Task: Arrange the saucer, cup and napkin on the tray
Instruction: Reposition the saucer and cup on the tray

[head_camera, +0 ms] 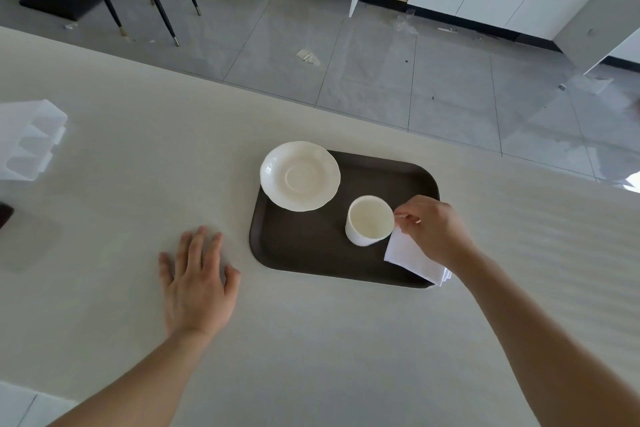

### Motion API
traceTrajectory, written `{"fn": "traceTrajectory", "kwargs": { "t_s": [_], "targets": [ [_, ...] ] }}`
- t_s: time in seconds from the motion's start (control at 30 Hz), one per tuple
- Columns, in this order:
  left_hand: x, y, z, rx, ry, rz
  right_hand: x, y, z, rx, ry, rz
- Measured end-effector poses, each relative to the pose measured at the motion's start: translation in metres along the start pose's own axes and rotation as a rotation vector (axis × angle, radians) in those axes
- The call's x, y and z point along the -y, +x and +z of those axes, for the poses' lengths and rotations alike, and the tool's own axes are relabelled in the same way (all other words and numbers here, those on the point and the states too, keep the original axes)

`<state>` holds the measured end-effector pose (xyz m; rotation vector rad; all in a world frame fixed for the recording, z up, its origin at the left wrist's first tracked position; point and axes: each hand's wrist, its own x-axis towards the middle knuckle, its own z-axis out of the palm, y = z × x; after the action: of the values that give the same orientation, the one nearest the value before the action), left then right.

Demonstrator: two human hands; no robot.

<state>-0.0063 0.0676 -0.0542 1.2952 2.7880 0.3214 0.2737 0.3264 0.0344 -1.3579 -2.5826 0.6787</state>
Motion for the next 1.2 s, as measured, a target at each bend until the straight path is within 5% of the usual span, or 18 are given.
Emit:
{"fn": "traceTrajectory", "kwargs": {
  "t_s": [0.73, 1.2],
  "targets": [
    [0.002, 0.002, 0.002, 0.034, 0.005, -0.003, 0.046, 0.022, 0.054, -0.429, 0.262, 0.507],
    [0.001, 0.001, 0.0, 0.048, 0.018, -0.01, 0.074, 0.023, 0.068, -0.462, 0.473, 0.55]
  ]
}}
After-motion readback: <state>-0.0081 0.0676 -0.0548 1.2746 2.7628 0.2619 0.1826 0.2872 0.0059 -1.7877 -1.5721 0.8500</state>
